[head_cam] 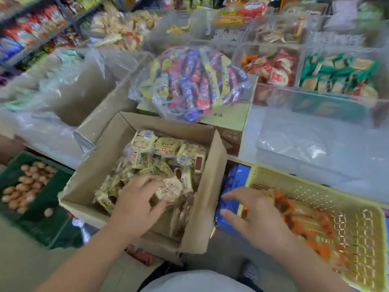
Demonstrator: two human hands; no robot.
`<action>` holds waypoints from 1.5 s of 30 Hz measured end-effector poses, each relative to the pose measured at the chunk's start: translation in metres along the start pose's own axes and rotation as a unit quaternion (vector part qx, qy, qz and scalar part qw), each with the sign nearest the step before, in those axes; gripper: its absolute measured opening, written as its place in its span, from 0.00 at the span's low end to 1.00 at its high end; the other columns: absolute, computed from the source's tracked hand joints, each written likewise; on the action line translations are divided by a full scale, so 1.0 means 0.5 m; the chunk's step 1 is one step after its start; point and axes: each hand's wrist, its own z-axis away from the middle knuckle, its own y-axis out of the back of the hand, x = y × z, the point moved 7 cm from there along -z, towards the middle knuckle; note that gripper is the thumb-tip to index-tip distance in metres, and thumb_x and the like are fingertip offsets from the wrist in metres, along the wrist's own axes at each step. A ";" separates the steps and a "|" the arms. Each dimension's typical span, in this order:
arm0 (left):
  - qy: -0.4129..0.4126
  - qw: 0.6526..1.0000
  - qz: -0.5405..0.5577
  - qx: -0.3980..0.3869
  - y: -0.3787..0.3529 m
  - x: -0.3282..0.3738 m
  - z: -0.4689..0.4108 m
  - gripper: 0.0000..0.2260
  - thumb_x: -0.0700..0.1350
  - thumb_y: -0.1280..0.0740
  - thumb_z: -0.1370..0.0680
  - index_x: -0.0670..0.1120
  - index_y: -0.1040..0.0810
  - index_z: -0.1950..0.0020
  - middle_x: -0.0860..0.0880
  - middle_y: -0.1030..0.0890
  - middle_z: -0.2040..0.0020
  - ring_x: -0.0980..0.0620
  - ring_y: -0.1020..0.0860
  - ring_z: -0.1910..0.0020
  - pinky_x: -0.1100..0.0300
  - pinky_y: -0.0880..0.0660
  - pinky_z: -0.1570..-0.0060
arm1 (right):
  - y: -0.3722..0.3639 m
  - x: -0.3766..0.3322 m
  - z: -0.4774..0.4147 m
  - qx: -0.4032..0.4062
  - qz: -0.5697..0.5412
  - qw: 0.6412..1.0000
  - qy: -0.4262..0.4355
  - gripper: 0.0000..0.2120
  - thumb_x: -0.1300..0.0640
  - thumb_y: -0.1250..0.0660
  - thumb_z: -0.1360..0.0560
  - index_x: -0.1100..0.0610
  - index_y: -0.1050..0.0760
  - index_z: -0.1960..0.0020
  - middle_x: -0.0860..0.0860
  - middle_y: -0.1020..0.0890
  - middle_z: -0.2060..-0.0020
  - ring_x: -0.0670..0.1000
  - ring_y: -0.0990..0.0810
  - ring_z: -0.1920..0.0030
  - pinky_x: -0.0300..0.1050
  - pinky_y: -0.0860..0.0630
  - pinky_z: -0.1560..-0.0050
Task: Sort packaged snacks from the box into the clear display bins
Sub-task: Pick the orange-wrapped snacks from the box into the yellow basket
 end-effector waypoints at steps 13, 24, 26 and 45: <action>0.204 0.969 0.140 -0.007 0.013 -0.572 0.045 0.25 0.60 0.41 0.17 0.49 0.29 0.24 0.42 0.29 0.25 0.41 0.33 0.26 0.43 0.33 0.31 | -0.427 -0.230 -0.219 -0.221 -0.080 0.957 -0.172 0.28 0.27 0.35 0.31 0.36 0.29 0.34 0.37 0.26 0.35 0.40 0.26 0.37 0.43 0.27 0.36; 0.156 0.964 0.216 -0.009 0.005 -0.576 0.046 0.21 0.53 0.40 0.20 0.44 0.25 0.30 0.43 0.26 0.32 0.41 0.27 0.35 0.45 0.28 0.37 | -0.659 -0.272 -0.341 -0.276 0.110 0.909 -0.292 0.57 0.20 0.33 0.45 0.41 0.45 0.22 0.55 0.35 0.23 0.60 0.29 0.29 0.55 0.26 0.34; 0.156 0.962 0.226 -0.005 0.007 -0.577 0.044 0.21 0.54 0.41 0.19 0.45 0.24 0.31 0.44 0.25 0.33 0.42 0.27 0.35 0.46 0.28 0.38 | -0.667 -0.273 -0.353 -0.264 0.178 0.902 -0.290 0.49 0.26 0.31 0.40 0.40 0.42 0.25 0.57 0.31 0.28 0.60 0.22 0.38 0.53 0.21 0.45; 0.061 0.981 0.174 0.053 0.044 -0.555 0.030 0.21 0.55 0.38 0.23 0.44 0.22 0.36 0.42 0.27 0.33 0.41 0.30 0.35 0.41 0.30 0.37 | -0.190 -0.220 -0.349 0.060 -0.022 0.950 -0.305 0.20 0.38 0.22 0.33 0.37 0.24 0.44 0.42 0.14 0.57 0.47 0.16 0.55 0.46 0.24 0.59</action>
